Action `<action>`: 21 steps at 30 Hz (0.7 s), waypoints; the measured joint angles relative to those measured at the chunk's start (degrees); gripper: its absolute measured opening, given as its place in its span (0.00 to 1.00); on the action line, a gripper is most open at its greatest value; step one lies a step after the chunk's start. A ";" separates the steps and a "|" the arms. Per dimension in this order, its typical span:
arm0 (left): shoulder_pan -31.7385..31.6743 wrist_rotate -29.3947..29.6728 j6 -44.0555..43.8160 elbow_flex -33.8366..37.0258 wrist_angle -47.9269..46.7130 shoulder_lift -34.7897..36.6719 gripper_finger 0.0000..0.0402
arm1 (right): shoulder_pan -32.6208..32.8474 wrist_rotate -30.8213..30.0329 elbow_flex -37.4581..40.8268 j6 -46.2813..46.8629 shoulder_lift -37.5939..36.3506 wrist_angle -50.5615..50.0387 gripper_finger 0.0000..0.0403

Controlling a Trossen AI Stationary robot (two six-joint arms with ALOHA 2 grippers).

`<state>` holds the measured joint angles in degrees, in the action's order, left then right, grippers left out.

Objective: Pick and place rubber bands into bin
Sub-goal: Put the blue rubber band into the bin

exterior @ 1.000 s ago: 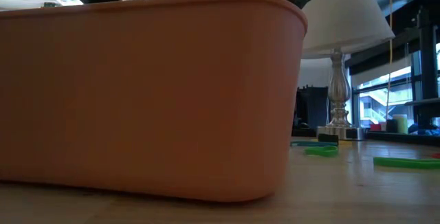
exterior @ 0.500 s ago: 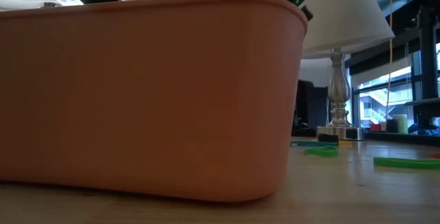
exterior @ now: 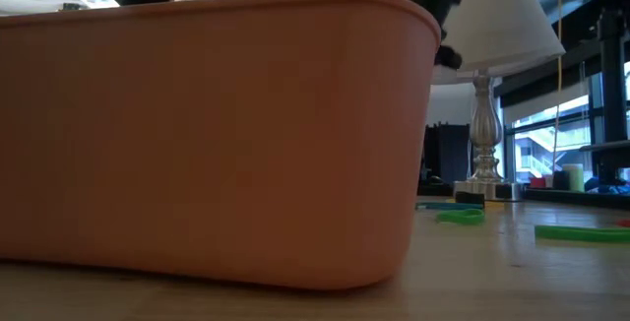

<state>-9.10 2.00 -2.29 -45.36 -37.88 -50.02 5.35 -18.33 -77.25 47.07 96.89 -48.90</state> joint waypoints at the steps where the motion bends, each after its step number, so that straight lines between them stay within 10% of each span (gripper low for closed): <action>1: 0.00 0.02 -0.01 0.00 0.13 0.00 0.25 | 0.80 -0.08 0.00 -0.61 -0.89 0.08 0.00; 21: 0.00 3.56 -1.46 0.02 4.00 -0.02 0.25 | 17.72 2.04 -1.73 -7.89 -1.28 19.93 0.00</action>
<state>-9.10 5.56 -3.75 -45.34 -33.88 -50.04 23.07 -16.29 -78.99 39.18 95.60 -28.97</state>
